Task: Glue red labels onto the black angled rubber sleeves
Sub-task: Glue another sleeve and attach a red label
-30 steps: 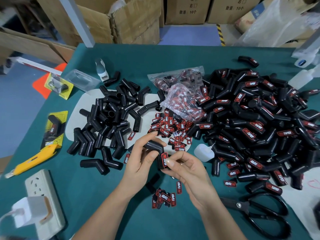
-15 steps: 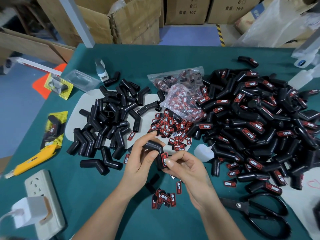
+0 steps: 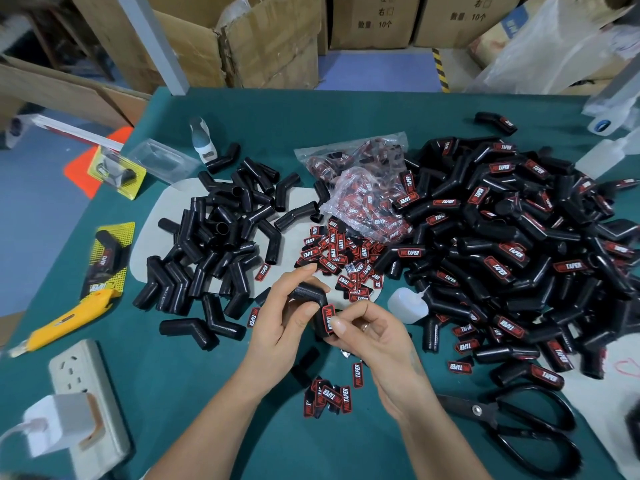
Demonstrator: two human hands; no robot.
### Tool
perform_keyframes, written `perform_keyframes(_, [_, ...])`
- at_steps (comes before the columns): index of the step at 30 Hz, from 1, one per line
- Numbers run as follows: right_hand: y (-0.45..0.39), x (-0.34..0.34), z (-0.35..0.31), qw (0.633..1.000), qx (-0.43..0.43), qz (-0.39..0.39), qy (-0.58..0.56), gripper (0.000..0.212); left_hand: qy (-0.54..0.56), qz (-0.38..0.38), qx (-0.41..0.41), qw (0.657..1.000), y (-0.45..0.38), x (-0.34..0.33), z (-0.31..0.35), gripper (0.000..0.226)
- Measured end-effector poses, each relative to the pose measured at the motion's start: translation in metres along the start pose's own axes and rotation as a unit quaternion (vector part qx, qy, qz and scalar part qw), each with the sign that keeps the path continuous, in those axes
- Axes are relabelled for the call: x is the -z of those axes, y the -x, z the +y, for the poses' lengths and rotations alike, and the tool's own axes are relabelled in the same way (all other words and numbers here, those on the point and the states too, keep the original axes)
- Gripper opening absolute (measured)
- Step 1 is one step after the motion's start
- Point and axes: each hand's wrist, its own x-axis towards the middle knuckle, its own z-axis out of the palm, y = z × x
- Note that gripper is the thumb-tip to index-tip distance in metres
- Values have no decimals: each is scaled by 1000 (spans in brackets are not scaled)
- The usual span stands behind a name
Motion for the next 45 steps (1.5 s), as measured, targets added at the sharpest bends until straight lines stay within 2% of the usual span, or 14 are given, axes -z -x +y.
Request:
perform_keyframes(19, [-1, 2, 4, 999, 18, 6, 33, 22, -8, -14, -14, 1000, 0, -1, 3, 41])
perform_keyframes(23, [-1, 2, 5, 999, 20, 8, 37, 22, -17, -18, -15, 1000, 0, -1, 2, 52])
perform_keyframes(31, [-1, 3, 8, 998, 28, 16, 51, 19, 3, -29, -23, 999, 0, -1, 3, 55])
perform_keyframes(37, [-2, 4, 9, 997, 37, 20, 58, 14, 3, -33, -29, 999, 0, -2, 4, 72])
perform_keyframes(45, [-1, 3, 8, 997, 37, 26, 59, 15, -5, -29, -23, 999, 0, -2, 4, 60])
